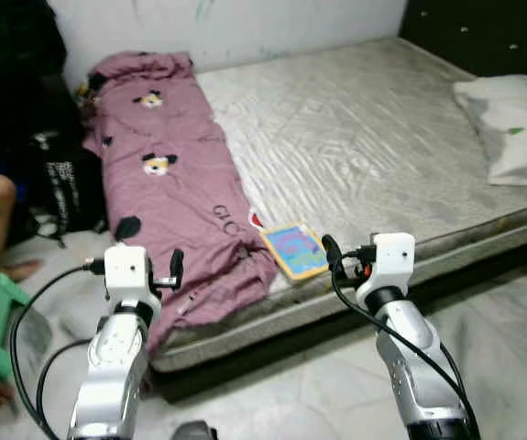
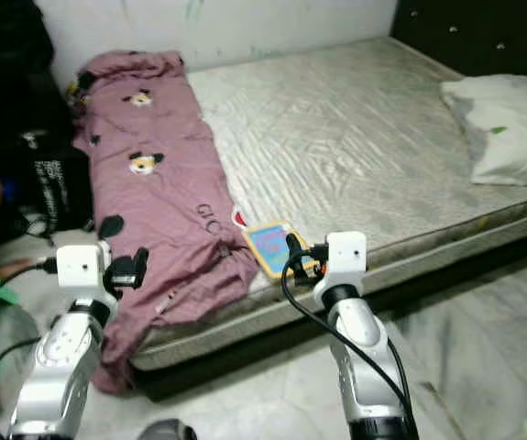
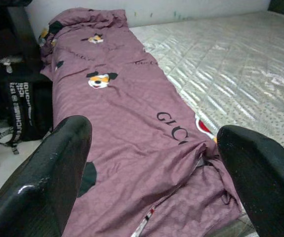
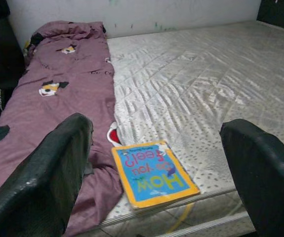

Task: Clean up the room

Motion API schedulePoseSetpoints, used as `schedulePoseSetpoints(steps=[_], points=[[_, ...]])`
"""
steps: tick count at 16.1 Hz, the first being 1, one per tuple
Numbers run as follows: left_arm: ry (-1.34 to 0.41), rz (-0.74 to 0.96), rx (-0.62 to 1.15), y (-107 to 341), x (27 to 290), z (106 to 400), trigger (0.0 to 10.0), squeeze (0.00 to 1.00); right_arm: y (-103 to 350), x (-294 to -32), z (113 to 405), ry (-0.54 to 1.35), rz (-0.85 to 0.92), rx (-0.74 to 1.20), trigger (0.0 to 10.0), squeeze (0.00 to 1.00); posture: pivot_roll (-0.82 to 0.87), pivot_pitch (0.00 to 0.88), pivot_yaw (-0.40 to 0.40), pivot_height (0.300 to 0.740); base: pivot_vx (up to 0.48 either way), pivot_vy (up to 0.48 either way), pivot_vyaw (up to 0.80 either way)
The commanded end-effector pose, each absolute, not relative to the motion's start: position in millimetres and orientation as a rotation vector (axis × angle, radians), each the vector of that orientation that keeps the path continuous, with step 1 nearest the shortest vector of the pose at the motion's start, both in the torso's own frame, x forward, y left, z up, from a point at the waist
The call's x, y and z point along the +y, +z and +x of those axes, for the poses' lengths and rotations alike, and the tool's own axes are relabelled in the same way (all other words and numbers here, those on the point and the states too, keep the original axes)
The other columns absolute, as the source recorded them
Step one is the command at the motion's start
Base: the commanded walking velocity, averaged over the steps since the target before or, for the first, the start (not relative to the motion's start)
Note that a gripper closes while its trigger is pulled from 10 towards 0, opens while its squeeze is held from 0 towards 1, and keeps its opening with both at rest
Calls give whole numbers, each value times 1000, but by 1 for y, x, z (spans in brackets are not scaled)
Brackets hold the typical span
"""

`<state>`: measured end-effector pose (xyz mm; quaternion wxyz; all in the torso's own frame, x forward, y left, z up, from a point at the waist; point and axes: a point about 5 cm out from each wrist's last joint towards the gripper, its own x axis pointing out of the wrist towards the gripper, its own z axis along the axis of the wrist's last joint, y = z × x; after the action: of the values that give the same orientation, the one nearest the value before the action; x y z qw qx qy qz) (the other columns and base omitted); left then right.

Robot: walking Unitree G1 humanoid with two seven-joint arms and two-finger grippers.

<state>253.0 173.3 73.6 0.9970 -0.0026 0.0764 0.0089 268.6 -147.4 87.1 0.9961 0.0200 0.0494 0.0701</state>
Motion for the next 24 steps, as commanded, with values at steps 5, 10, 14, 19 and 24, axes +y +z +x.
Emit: schedulePoseSetpoints(steps=[5, 10, 14, 19, 24], points=[[28, -6, 162, 71, 178, 255, 10000, 0, 88, -146, 271, 130, 50, 90, 10000, 0, 14, 0, 16, 740, 0, 0, 0], [-55, -47, 176, 73, 156, 268, 10000, 0, 89, -148, 272, 107, 62, 86, 10000, 0, 1, 0, 24, 740, 0, 0, 0], [-203, -159, 244, 65, 141, 269, 10000, 0, 89, -148, 273, 110, 65, 89, 10000, 0, -1, 0, 25, 740, 0, 0, 0], [-210, -158, 239, 66, 141, 271, 10000, 0, 89, -148, 274, 114, 66, 89, 10000, 0, 4, 0, 22, 740, 0, 0, 0], [-175, -140, 227, 67, 146, 271, 10000, 0, 89, -148, 274, 111, 67, 97, 10000, 0, 4, 0, 23, 740, 0, 0, -160]])
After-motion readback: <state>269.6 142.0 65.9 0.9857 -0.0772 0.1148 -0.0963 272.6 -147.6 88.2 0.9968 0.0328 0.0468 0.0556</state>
